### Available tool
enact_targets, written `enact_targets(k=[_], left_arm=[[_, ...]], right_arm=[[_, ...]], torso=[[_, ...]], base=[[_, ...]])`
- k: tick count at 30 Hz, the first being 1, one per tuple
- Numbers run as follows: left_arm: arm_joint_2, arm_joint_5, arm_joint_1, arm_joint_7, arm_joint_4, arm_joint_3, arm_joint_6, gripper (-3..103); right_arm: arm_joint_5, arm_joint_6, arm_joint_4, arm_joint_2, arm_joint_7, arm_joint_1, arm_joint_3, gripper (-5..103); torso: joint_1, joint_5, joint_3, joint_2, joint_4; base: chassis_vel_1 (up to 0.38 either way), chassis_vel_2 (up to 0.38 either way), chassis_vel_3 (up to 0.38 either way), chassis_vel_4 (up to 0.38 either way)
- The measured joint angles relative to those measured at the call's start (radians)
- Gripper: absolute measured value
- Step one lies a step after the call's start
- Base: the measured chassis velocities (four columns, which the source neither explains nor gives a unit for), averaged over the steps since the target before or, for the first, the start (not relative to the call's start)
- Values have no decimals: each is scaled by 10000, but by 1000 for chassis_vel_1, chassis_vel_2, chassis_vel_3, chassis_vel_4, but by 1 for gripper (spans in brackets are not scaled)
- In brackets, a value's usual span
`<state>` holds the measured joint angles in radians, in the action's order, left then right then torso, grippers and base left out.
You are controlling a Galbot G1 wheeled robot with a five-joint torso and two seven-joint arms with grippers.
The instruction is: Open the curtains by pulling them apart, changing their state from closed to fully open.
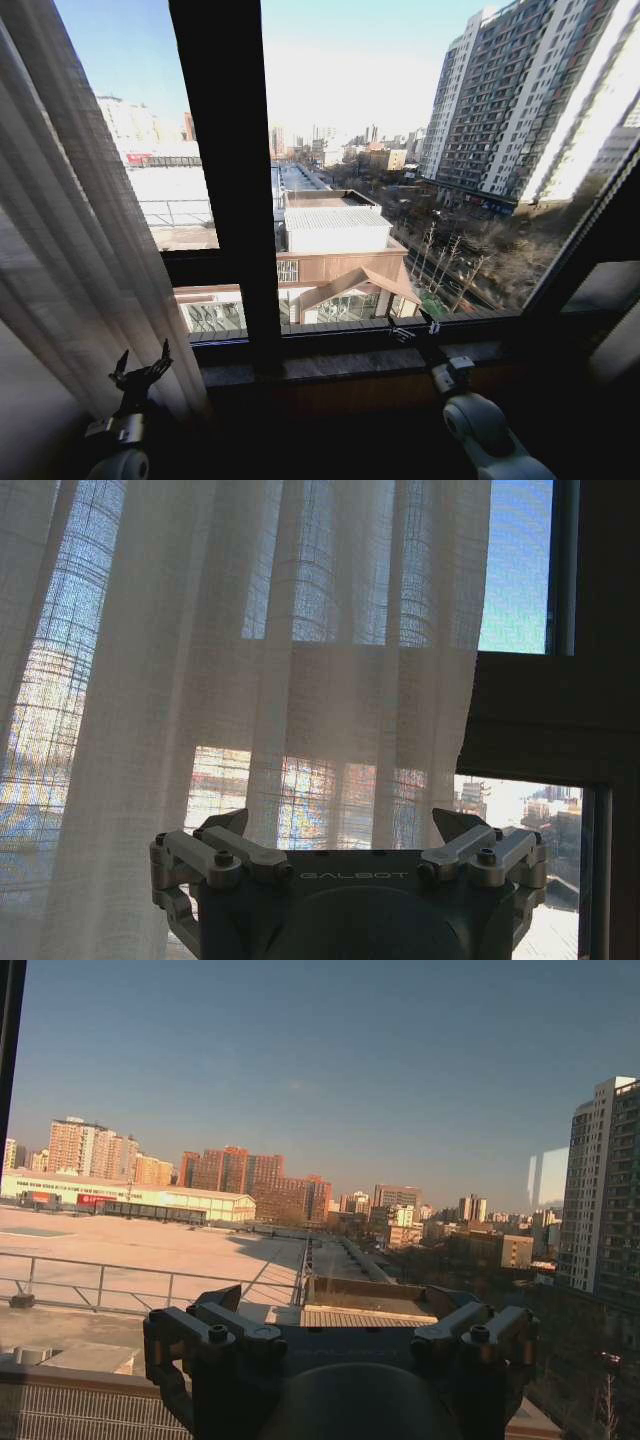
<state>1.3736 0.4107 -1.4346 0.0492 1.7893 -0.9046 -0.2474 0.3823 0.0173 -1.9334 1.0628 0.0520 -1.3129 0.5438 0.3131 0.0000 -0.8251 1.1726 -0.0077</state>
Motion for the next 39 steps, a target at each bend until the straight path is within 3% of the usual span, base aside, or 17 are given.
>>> enact_targets(k=[39], left_arm=[[0, 0, 0, 0, 0, 0, 0, 100]], right_arm=[[0, 0, 0, 0, 0, 0, 0, 100]], torso=[[0, 0, 0, 0, 0]], base=[[0, 0, 0, 0]])
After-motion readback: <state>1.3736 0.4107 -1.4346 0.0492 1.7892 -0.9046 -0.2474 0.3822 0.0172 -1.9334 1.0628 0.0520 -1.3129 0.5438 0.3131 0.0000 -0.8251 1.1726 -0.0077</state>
